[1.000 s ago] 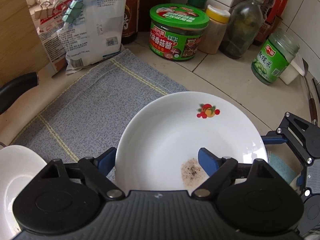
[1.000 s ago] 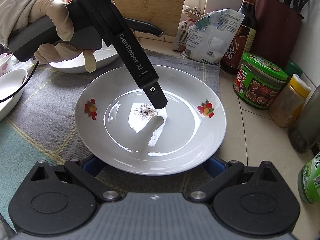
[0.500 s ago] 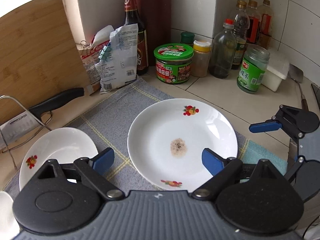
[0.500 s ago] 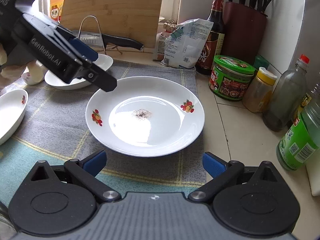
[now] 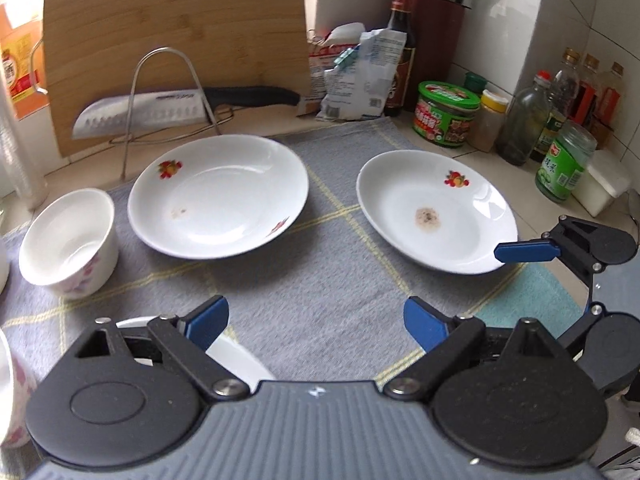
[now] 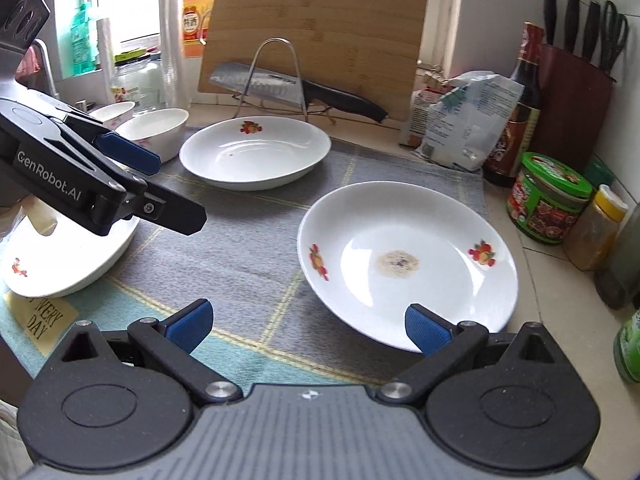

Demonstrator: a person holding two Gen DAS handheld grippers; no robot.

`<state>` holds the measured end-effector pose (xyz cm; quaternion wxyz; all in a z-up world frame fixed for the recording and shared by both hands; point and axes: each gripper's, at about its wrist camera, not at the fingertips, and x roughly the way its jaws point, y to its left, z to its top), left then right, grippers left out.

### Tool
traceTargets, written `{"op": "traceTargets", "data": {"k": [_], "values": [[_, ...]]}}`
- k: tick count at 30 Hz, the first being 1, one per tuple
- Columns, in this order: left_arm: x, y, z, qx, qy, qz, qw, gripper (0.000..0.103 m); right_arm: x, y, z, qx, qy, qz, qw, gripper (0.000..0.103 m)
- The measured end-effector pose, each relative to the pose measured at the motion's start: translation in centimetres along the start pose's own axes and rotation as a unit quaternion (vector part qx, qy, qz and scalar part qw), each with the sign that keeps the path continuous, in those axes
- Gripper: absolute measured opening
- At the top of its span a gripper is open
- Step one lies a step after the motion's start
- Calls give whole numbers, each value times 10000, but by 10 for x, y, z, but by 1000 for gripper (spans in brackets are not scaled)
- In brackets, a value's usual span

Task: Organize plates and bowls
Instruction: 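Open the left tool and withdraw it from the stained plate, then move the right tool to the rim of the large fruit-motif plate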

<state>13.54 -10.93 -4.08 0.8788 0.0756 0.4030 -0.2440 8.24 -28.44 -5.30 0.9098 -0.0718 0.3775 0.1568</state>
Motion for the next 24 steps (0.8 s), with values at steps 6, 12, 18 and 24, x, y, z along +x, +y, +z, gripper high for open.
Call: {"op": "traceTargets", "data": {"k": [6, 12, 18, 24], "values": [[-27, 29, -34, 133, 8, 163, 9998, 94, 11, 41, 7, -107, 136, 63, 9998, 103], [-61, 60, -67, 431, -92, 286, 9986, 94, 14, 86, 16, 35, 214, -70, 9997, 103], [-92, 85, -91, 589, -123, 219, 9980, 94, 8, 115, 30, -13, 105, -163, 9998, 103], [-102, 100, -117, 852, 56, 113, 9963, 95, 16, 138, 41, 41, 130, -81, 9999, 103]]}}
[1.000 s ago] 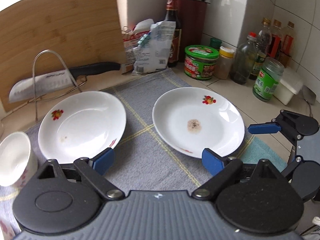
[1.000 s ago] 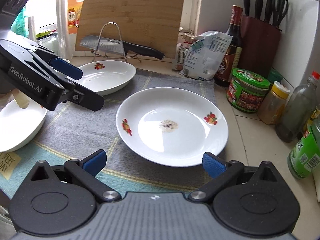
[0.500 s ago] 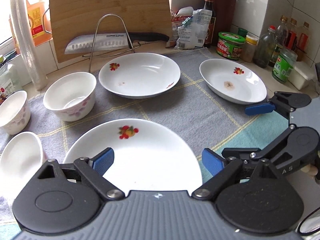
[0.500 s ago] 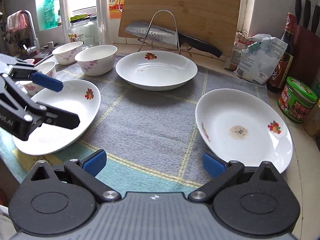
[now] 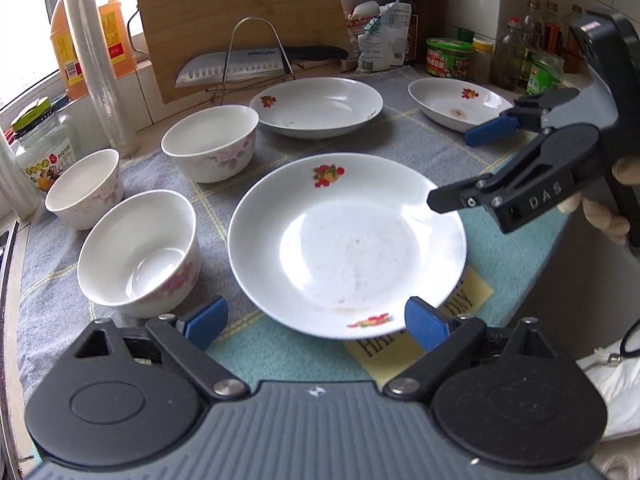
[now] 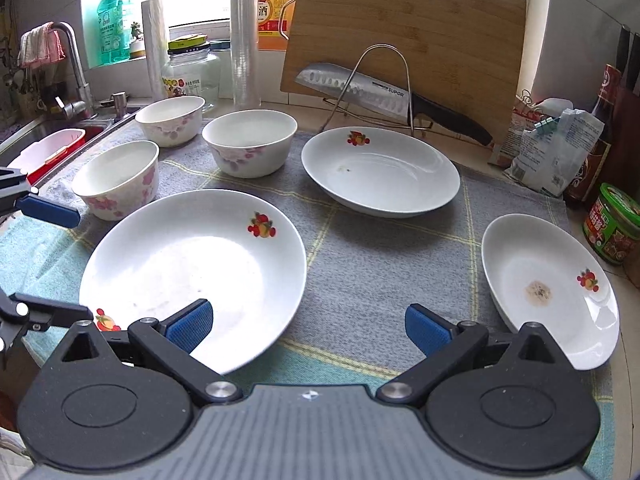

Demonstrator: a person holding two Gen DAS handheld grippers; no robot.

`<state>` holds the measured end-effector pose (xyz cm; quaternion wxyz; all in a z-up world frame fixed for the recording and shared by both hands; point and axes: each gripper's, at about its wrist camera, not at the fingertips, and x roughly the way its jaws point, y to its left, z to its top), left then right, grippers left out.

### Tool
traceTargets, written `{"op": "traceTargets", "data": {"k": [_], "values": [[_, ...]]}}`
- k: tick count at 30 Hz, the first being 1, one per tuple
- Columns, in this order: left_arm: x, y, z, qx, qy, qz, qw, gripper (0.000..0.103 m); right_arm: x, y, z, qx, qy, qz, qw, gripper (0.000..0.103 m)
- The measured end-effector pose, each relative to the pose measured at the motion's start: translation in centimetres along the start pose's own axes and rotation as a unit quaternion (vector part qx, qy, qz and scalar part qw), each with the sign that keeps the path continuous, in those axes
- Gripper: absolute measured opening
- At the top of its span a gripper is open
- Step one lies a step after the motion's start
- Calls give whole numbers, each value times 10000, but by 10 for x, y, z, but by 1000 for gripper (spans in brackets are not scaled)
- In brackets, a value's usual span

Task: Organize plates and bowls
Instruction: 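Move the right tool to the rim of the large fruit-motif plate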

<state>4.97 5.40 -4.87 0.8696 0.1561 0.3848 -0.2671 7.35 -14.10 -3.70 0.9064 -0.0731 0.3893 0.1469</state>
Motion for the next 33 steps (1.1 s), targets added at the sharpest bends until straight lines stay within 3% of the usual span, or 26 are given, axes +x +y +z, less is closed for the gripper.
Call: {"op": "traceTargets", "data": {"k": [12, 17, 33], "values": [[30, 8, -21, 62, 384, -400, 9984, 95, 33, 25, 1, -61, 434, 251, 9987, 103], [36, 7, -21, 121, 374, -463, 9982, 102, 41, 26, 1, -102, 540, 298, 9980, 103], [43, 13, -16, 389, 212, -674, 9967, 103, 65, 19, 7, -157, 697, 631, 9954, 103]]}}
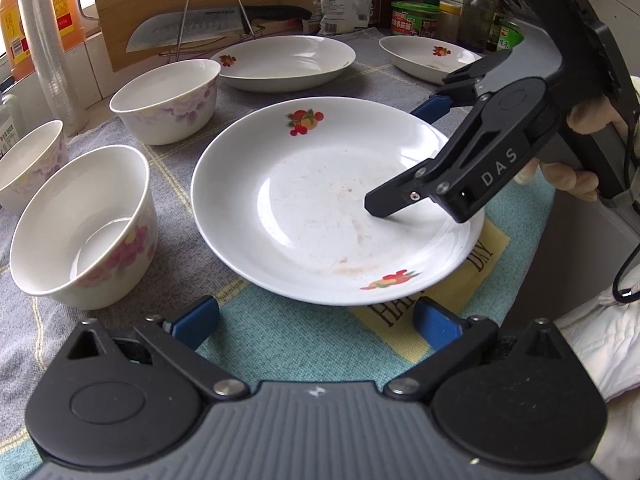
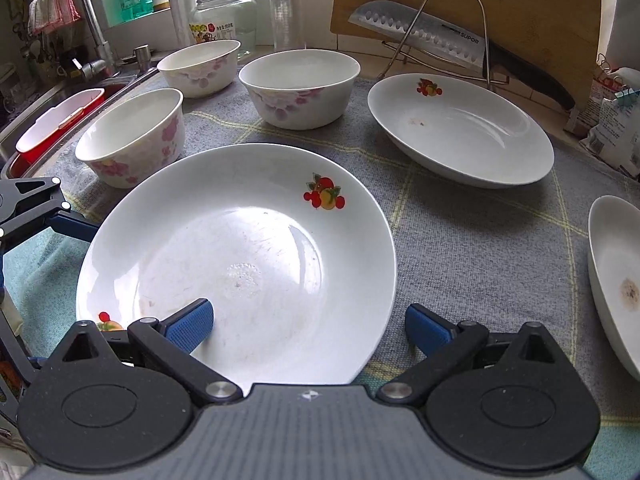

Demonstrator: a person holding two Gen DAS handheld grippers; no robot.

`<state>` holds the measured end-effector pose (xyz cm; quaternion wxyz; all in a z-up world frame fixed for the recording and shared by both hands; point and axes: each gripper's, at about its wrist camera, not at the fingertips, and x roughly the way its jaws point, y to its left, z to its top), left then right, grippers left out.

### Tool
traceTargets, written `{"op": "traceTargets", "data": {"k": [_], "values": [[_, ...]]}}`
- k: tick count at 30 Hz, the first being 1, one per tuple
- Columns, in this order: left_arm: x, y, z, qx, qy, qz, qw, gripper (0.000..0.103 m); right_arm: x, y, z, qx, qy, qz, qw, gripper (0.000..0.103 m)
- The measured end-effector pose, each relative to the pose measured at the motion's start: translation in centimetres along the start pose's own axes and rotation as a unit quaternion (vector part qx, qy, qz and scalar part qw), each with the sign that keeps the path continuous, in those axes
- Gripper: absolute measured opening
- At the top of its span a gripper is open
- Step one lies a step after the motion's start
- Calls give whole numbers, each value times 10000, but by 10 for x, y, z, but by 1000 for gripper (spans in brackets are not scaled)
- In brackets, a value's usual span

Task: Organize plates and bowls
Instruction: 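Move the right tool to the rim of the large fruit-motif plate, then close the right tool on the large plate's rim and lift it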

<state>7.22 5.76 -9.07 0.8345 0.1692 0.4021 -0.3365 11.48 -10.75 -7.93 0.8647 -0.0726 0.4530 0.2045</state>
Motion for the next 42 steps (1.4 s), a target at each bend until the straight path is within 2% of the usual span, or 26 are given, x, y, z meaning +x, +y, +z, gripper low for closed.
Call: {"op": "traceTargets", "data": {"k": [23, 27, 36, 42], "values": [[8, 11, 10, 520, -92, -400, 9978, 103, 15, -4, 22, -714, 288, 585, 9953, 103], [8, 11, 10, 509, -110, -392, 9979, 102, 16, -4, 26, -868, 489, 672, 9928, 103], [5, 7, 8, 584, -236, -217, 9978, 102, 19, -22, 44, -250, 868, 1094, 9899, 103], [5, 6, 9, 635, -261, -204, 9974, 100, 21, -23, 53, -170, 1108, 1196, 9865, 100]]}}
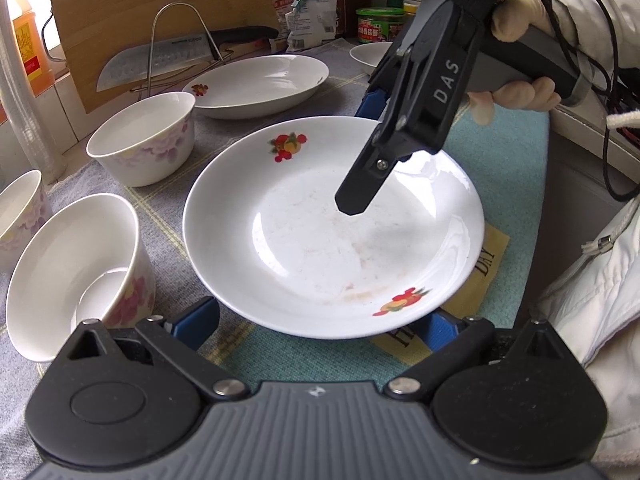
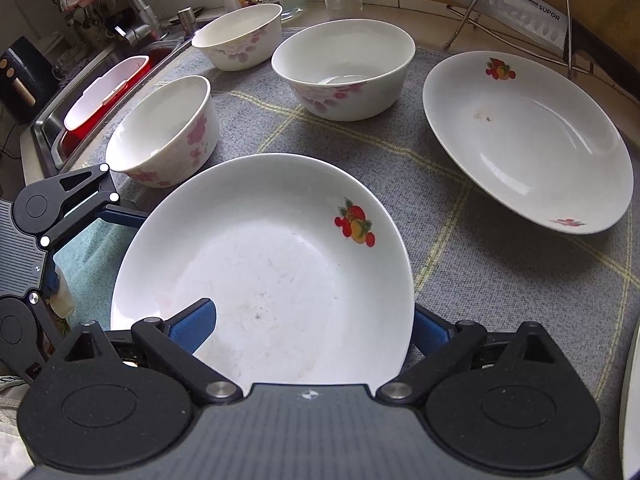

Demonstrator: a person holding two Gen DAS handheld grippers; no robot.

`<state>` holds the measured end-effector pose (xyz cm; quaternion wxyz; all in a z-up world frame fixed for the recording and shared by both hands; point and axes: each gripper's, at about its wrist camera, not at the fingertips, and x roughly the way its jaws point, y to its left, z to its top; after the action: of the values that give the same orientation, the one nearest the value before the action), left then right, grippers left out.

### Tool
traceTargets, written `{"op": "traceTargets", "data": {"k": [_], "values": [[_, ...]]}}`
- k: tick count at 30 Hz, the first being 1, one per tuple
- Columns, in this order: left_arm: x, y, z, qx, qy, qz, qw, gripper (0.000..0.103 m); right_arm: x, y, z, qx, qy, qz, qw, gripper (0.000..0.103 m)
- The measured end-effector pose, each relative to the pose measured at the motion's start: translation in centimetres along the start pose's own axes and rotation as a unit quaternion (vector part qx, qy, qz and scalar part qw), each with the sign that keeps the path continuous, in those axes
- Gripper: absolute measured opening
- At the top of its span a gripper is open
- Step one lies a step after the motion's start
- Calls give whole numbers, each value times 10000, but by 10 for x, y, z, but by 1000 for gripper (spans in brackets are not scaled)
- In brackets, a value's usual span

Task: Organize plates and bowls
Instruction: 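Close the right tool on the large plate's rim and lift it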

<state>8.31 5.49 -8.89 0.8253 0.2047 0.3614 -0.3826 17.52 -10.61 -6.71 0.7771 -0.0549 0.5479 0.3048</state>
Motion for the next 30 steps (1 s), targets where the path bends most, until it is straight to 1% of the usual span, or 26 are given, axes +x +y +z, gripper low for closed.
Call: {"op": "traceTargets", "data": {"k": [8, 15, 25, 30], "values": [[-1, -4, 1, 58, -41, -13, 10000, 100, -3, -9, 10, 263, 251, 107, 9993, 90], [1, -5, 3, 44, 6, 18, 10000, 99, -4, -11, 11, 315, 303, 153, 9989, 89], [2, -3, 5, 54, 59, -20, 10000, 98, -1, -6, 12, 160, 336, 54, 9993, 89], [1, -5, 6, 59, 63, -28, 10000, 98, -3, -6, 11, 177, 319, 39, 9993, 89]]}}
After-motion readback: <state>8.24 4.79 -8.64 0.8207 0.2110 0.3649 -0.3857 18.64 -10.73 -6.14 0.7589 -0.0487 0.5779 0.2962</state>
